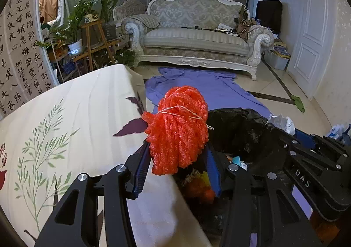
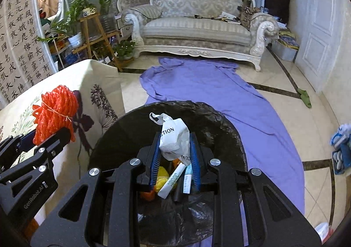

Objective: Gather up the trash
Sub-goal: 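Open both tools to drop the mesh bag and paper into the bin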

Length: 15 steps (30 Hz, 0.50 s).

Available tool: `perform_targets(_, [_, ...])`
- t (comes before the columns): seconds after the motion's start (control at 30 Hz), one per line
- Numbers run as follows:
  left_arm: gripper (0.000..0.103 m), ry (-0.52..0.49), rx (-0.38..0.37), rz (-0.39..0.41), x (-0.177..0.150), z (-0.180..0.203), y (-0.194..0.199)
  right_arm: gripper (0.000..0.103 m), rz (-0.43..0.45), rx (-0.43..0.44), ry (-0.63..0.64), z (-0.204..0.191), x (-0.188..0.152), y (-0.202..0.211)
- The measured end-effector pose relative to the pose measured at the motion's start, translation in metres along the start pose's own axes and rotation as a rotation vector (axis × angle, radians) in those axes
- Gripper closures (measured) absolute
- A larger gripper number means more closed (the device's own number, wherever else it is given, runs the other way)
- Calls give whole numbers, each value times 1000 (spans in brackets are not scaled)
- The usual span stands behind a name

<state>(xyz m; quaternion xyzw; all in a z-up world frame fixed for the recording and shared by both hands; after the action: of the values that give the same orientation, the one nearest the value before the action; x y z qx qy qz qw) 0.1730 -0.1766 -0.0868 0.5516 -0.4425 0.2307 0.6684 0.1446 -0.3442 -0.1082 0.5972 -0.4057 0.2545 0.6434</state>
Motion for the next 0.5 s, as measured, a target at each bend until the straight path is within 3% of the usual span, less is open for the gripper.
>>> perform_targets(0.13, [50,-10,3,-1,1,3,-4,77,-2,-8,-14,7,1,-8])
perform_targets(0.27, [32,-11,1,-7,1,6,-8,59,1,-18,-17,9,1,-12])
perform_targets(0.5, [25,-15,6,-17,-2,7,-9,51,-1,-32,-29,14,-1,-12])
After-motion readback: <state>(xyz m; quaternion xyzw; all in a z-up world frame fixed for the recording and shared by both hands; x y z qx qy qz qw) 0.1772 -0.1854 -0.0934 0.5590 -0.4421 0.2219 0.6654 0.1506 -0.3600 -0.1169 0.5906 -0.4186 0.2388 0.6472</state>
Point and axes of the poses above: each gripper's, at about its wrist camera, not at the fingertips, and y roughly against the way its jaws point, z to its right, x to its top, the point moved 9 cm from there along -y, roughly the way its jaws point, and after that the axes turned 10 degrees about z, right-handed, at the moved point
